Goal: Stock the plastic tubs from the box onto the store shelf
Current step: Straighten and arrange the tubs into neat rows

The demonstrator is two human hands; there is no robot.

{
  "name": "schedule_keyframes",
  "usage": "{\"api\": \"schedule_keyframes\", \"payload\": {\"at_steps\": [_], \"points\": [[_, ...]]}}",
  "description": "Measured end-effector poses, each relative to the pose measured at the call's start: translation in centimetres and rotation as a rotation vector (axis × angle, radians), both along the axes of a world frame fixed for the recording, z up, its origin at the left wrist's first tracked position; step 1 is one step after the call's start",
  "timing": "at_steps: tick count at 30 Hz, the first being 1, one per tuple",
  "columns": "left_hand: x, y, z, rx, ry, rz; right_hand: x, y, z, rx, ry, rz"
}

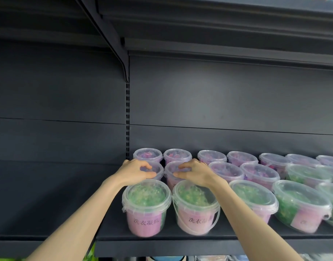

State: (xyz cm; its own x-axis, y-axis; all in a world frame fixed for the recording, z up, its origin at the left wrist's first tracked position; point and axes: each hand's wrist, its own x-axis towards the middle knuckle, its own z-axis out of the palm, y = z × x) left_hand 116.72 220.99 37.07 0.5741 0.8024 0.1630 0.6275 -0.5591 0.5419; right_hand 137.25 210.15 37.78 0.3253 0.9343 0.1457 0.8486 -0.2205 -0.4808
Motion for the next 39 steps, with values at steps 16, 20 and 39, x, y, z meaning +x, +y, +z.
{"api": "schedule_keyframes", "payload": {"at_steps": [16, 20, 39], "points": [[-4.6, -9.1, -2.5, 0.193, -0.445, -0.191, -2.7, -10.4, -2.4, 0.202, 0.136, 0.093], [-4.7, -11.8, -4.4, 0.34, -0.437, -0.077, -3.8, -11.6, -4.3, 0.3, 0.003, 0.114], [-4.2, -13.9, -9.0, -0.058, -0.598, 0.323, -7.0, -12.7, -8.5, 0.303, 0.29, -0.148]]}}
